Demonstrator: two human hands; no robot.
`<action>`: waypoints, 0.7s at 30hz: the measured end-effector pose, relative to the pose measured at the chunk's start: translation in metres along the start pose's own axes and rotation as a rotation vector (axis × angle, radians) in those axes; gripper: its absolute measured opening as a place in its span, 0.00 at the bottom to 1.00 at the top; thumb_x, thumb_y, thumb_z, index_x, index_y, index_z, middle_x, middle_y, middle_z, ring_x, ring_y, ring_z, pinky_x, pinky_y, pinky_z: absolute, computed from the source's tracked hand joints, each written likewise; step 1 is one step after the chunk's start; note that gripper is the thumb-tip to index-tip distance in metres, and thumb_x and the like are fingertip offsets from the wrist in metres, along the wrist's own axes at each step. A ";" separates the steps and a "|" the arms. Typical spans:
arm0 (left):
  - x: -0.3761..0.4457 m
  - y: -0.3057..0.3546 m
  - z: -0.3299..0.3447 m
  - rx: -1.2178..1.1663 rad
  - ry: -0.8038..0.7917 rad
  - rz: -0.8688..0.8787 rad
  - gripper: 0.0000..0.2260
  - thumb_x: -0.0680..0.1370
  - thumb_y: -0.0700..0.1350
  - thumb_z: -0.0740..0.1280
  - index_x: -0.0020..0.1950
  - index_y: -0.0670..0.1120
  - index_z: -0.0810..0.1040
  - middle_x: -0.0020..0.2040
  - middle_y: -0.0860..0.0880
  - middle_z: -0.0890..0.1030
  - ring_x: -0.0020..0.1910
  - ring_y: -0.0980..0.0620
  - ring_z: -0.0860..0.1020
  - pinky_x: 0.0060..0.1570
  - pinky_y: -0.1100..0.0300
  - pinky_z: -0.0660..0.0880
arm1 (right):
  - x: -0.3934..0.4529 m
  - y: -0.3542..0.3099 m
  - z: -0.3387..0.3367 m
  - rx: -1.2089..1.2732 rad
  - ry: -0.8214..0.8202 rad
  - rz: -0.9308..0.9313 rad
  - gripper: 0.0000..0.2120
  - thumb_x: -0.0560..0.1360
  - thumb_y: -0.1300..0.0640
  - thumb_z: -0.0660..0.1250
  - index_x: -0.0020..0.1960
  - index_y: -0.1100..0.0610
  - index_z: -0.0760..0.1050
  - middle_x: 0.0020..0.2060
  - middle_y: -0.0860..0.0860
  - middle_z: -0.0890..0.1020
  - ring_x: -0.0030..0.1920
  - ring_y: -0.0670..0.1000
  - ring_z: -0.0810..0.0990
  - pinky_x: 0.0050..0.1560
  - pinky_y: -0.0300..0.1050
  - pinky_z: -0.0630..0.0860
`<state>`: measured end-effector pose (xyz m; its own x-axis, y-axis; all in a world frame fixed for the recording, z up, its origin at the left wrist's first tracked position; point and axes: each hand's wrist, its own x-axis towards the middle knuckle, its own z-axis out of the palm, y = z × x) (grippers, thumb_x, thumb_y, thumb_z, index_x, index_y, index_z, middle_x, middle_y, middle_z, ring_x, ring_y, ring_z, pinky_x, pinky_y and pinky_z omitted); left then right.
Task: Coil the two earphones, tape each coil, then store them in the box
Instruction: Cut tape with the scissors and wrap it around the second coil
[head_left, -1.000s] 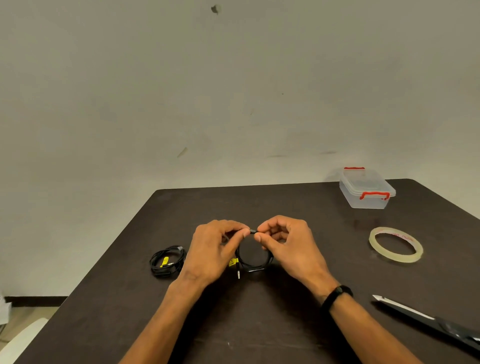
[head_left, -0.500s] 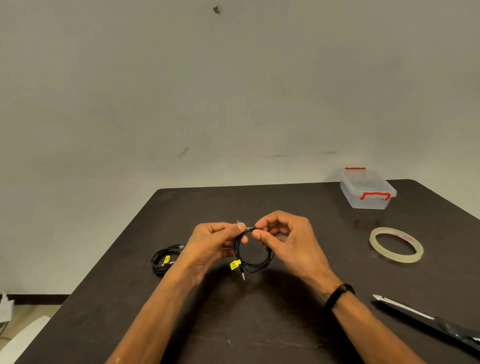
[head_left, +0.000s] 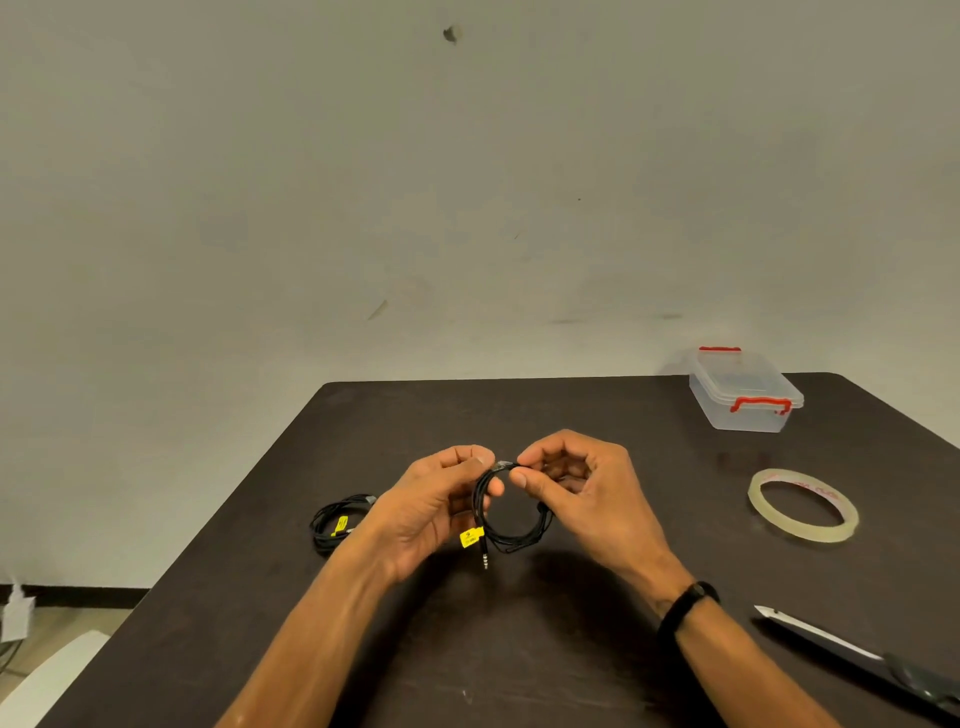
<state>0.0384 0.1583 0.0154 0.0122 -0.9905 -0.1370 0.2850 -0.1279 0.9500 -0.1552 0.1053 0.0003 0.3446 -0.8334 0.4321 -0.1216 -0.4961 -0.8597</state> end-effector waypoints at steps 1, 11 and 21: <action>0.001 -0.001 -0.001 0.022 -0.011 0.022 0.11 0.77 0.47 0.72 0.55 0.43 0.83 0.42 0.43 0.84 0.37 0.52 0.79 0.42 0.60 0.79 | 0.000 0.000 0.000 -0.002 0.009 0.001 0.06 0.74 0.55 0.79 0.49 0.48 0.85 0.44 0.46 0.88 0.46 0.48 0.87 0.51 0.54 0.85; -0.001 -0.001 0.003 0.205 -0.053 0.060 0.23 0.82 0.58 0.65 0.57 0.38 0.84 0.47 0.42 0.85 0.43 0.50 0.81 0.53 0.55 0.78 | 0.001 0.001 -0.001 -0.015 0.061 0.009 0.06 0.74 0.56 0.79 0.48 0.49 0.85 0.42 0.45 0.87 0.44 0.47 0.86 0.48 0.47 0.85; 0.003 -0.006 0.009 0.153 -0.056 -0.085 0.25 0.85 0.59 0.58 0.41 0.43 0.82 0.42 0.43 0.84 0.40 0.49 0.81 0.48 0.54 0.78 | 0.000 0.002 0.002 -0.024 0.044 0.018 0.05 0.74 0.57 0.79 0.47 0.49 0.85 0.42 0.45 0.87 0.44 0.46 0.86 0.47 0.43 0.84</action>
<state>0.0283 0.1553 0.0122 -0.0600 -0.9765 -0.2069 0.1336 -0.2133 0.9678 -0.1538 0.1046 -0.0022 0.3008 -0.8519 0.4287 -0.1496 -0.4861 -0.8610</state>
